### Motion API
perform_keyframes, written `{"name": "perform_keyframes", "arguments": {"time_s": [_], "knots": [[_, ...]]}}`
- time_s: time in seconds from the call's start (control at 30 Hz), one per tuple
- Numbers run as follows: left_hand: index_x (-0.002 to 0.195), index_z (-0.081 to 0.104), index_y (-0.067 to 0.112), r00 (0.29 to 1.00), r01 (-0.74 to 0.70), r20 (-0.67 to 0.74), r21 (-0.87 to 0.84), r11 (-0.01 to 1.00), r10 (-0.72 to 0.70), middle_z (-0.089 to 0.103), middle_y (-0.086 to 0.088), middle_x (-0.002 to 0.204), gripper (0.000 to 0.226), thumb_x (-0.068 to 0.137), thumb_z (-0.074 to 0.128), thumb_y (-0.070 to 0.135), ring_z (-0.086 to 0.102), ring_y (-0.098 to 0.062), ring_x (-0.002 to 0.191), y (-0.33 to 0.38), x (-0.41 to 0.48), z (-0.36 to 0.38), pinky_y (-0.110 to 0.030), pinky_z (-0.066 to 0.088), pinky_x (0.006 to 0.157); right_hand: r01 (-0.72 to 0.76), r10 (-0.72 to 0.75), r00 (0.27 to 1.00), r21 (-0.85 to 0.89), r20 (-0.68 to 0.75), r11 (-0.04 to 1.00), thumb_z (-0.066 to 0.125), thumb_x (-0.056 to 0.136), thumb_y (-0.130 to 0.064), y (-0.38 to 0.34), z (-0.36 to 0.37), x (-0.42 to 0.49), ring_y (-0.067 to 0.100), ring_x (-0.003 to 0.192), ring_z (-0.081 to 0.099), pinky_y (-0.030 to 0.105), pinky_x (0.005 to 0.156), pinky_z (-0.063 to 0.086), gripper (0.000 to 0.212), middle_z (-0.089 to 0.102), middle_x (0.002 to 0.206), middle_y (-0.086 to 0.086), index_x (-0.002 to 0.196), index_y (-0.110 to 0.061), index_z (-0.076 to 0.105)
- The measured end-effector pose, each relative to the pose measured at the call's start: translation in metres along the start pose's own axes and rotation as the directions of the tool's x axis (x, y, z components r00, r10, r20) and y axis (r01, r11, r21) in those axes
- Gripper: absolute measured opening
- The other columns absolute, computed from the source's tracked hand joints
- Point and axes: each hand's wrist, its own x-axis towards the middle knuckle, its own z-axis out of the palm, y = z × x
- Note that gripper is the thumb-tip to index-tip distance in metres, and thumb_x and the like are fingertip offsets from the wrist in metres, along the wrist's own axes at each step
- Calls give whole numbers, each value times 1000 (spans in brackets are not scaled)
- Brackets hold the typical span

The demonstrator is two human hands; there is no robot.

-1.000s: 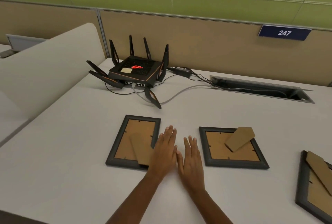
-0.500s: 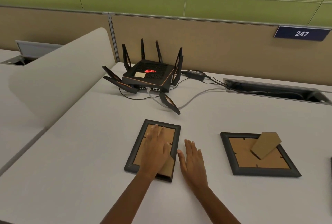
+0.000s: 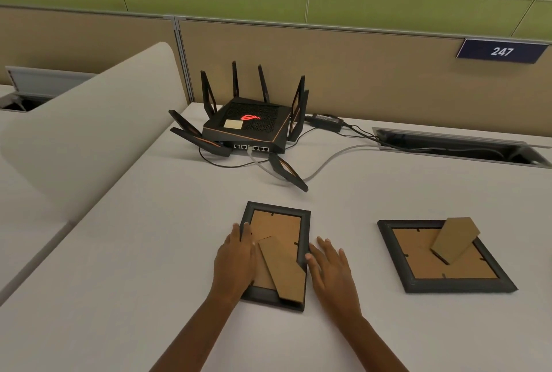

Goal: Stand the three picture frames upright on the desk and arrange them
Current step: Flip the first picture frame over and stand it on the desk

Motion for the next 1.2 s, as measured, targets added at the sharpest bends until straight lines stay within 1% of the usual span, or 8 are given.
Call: {"name": "perform_keyframes", "arguments": {"time_s": [0.1,0.23,0.43,0.63,0.93,1.1,1.17,1.2], "knots": [[143,21,14,997,-29,-71,39,999,31,45,-7,136,46,98,25,24,47,-16,118,-6,1,-1,-21,43,93,12,-12,999,12,-30,1000,33,96,-30,0,-1,-1,13,141,19,28,116,3,40,32,149,1,134,-21,39],[143,22,17,997,7,-73,32,999,-4,46,-7,128,45,99,27,23,49,-15,106,-5,3,-4,-19,47,82,30,-30,999,2,-42,1000,37,95,-29,-2,-2,-2,15,141,20,29,116,4,40,33,148,3,133,-19,40],[139,30,16,994,100,-45,-89,991,-104,48,-13,121,42,97,34,17,54,-19,101,2,7,-12,-23,49,80,45,-45,999,0,-22,999,36,95,-29,-2,-4,-1,15,141,20,28,115,2,41,32,149,2,135,-19,37],[135,36,12,981,187,-3,-271,944,-195,51,-17,123,42,94,43,20,55,-27,108,4,10,-20,-31,49,87,36,-34,999,44,-40,998,39,95,-26,-2,-5,1,15,138,25,31,115,8,40,38,145,0,134,-18,40],[120,54,2,957,280,89,-522,806,-275,65,-18,115,39,86,60,19,59,-29,107,-7,19,-26,-35,46,92,-8,17,997,132,-70,991,43,93,-25,-2,-7,2,15,134,31,32,114,14,40,43,141,1,133,-18,40],[109,62,-1,942,319,137,-657,683,-308,68,-17,101,30,85,60,17,63,-28,94,-8,21,-24,-32,48,81,1,8,998,126,-67,992,43,93,-23,-2,-8,2,16,135,31,35,114,16,39,43,142,1,132,-18,41],[97,65,1,940,320,160,-714,622,-300,63,-10,83,21,87,58,17,59,-19,76,-6,22,-23,-25,45,67,5,2,999,122,-52,993,42,94,-24,-3,-9,1,15,136,30,33,114,14,39,42,143,0,133,-19,41],[88,64,6,940,319,172,-743,588,-293,59,-6,76,15,88,56,18,53,-14,68,-4,22,-23,-21,42,61,5,0,999,117,-41,993,41,94,-25,-3,-9,2,14,136,29,33,114,13,39,41,143,0,133,-19,40]]}}
